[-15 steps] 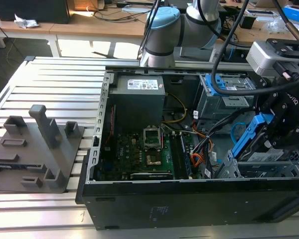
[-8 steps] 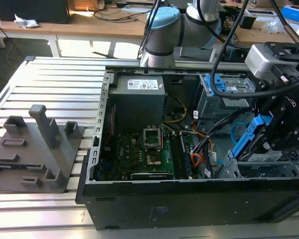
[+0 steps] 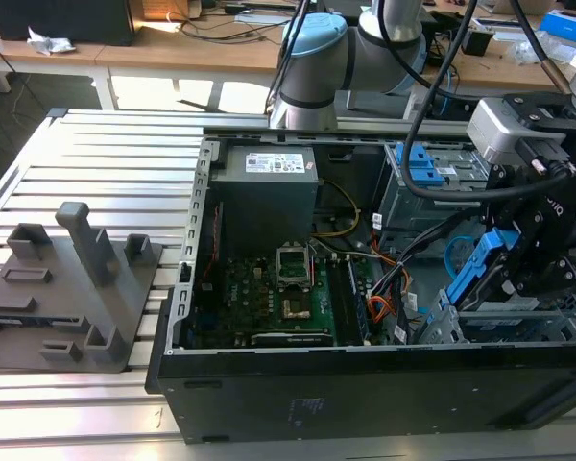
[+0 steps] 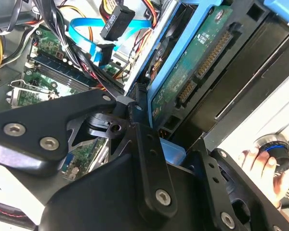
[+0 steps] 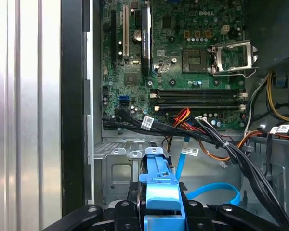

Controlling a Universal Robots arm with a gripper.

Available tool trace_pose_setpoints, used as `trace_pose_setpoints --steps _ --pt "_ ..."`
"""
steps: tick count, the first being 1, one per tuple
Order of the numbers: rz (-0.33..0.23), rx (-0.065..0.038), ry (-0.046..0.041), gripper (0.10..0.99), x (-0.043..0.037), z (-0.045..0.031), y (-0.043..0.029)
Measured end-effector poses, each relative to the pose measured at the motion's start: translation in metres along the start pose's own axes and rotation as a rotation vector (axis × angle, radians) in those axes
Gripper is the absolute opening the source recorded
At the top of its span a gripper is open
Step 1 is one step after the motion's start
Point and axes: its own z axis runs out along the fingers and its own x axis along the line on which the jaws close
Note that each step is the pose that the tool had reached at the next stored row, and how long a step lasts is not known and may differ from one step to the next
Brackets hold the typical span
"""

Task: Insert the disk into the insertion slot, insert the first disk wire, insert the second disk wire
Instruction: 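Insert the disk into the insertion slot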

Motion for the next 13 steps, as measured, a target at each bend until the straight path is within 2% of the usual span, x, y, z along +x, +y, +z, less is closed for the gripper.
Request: trace_pose_setpoints --steps 7,8,9,10,11,13 --pt "0.0 0.0 0.0001 0.369 0.0 0.0004 0.0" --pt "0.0 0.0 -0.0001 0.38 0.0 0.0006 0.0" --pt "0.0 0.0 0.0 0.443 0.0 0.0006 0.0" --pt "0.0 0.0 0.0 0.443 0.0 0.0006 0.0" --pt "0.0 0.0 0.0001 0.427 0.0 0.0007 0.0" --pt "0.0 0.0 0.0001 0.298 0.0 0.0008 0.0"
